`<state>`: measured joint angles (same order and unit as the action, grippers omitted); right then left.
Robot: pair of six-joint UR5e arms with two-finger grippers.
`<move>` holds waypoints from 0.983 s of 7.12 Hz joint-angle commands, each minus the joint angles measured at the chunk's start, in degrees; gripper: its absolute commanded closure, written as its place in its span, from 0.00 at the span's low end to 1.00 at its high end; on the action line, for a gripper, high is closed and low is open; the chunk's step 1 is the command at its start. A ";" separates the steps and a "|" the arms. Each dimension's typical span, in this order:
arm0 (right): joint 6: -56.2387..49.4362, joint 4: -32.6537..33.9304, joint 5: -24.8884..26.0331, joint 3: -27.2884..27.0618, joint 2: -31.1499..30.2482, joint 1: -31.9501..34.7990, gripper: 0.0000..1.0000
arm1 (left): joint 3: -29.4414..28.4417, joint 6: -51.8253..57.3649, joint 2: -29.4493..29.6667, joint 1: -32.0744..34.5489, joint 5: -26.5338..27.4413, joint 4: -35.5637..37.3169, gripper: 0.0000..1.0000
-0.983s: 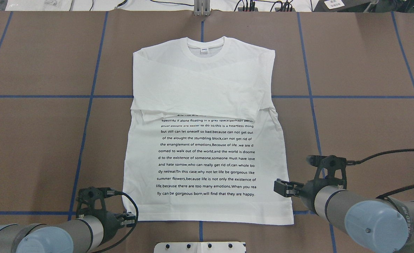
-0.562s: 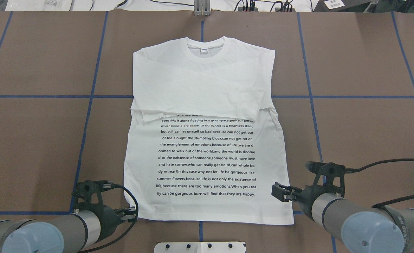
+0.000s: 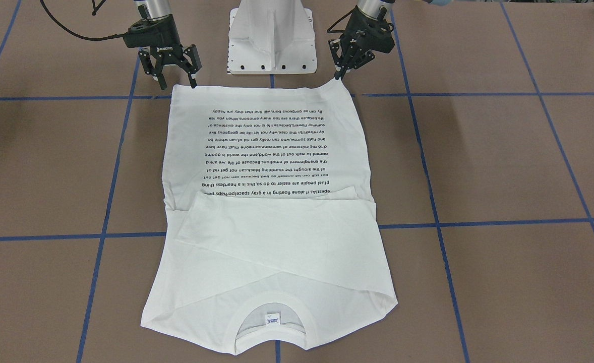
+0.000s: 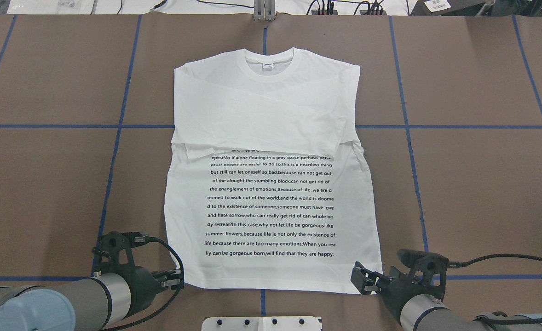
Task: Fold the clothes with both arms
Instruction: 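Grasp the hem corners with both grippers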
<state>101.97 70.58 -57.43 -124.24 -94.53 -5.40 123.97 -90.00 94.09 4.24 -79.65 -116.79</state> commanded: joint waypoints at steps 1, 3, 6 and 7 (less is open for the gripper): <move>1.39 -0.01 3.11 2.41 -0.13 -2.15 0.36 | 0.04 -0.09 0.74 0.06 -0.07 -0.01 1.00; 1.39 0.08 4.34 3.57 -0.21 -3.21 0.36 | 0.31 -0.35 0.74 -0.02 -0.07 -0.01 1.00; 1.39 0.08 5.40 3.83 -0.57 -4.79 0.37 | 0.31 -0.44 0.74 -0.02 -0.07 -0.01 1.00; 1.39 0.17 5.40 3.75 -0.57 -5.06 0.39 | 0.31 -0.44 0.83 -0.02 -0.07 -0.10 1.00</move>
<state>103.36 70.68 -52.19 -120.49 -95.06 -10.02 124.27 -90.41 94.86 4.22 -79.72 -116.84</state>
